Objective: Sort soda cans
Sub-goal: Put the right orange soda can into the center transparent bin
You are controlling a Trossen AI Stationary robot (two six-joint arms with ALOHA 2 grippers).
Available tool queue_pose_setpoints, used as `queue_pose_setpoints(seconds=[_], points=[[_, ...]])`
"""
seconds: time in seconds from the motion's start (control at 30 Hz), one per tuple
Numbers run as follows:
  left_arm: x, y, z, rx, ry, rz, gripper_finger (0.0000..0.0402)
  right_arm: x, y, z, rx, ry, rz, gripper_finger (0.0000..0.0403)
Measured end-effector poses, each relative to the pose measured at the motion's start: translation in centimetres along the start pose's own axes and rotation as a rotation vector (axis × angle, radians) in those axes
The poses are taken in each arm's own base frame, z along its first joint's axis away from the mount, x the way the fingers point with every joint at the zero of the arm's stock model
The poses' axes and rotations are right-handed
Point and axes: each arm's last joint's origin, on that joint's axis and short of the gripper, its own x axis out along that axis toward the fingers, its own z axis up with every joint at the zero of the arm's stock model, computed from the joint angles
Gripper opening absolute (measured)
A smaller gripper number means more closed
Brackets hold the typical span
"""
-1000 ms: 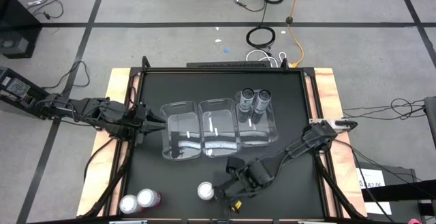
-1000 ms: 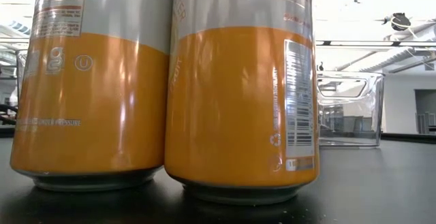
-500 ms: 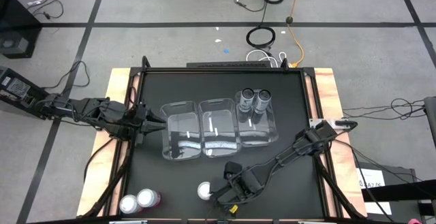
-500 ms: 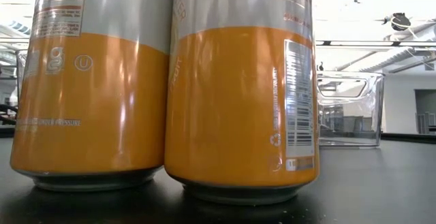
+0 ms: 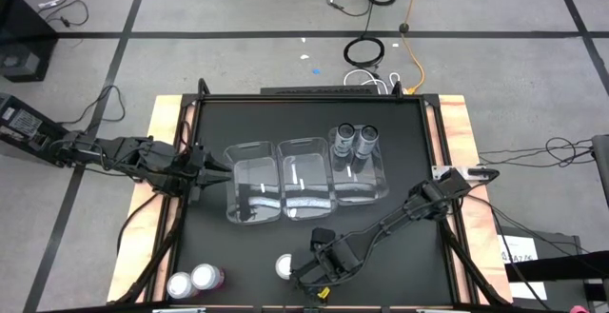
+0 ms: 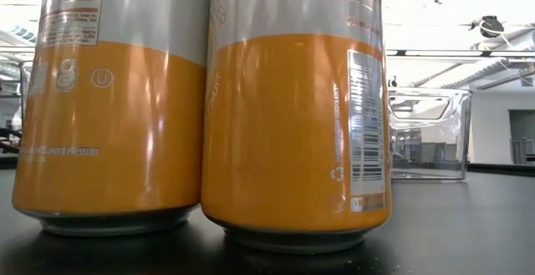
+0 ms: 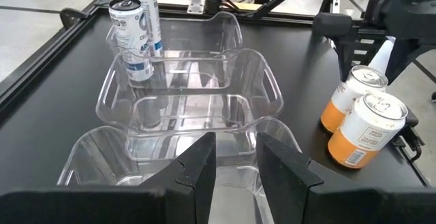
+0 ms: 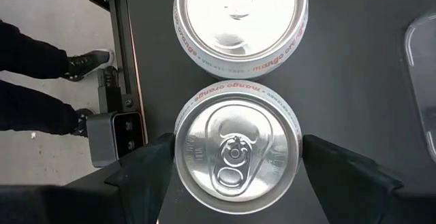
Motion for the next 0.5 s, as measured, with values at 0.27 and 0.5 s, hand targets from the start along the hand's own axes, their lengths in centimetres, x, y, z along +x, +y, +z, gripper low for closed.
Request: queue_pose_setpoints(seconds=[0.27, 0.5], points=[[0.00, 0.00, -0.01, 0.000, 0.001, 0.000, 0.0116, 0.33, -0.42, 0.26, -0.017, 0.022, 0.008, 0.0306], [0.00, 0.00, 0.00, 0.000, 0.000, 0.000, 0.0116, 0.17, -0.53, 0.49, -0.030, 0.010, 0.017, 0.0306]])
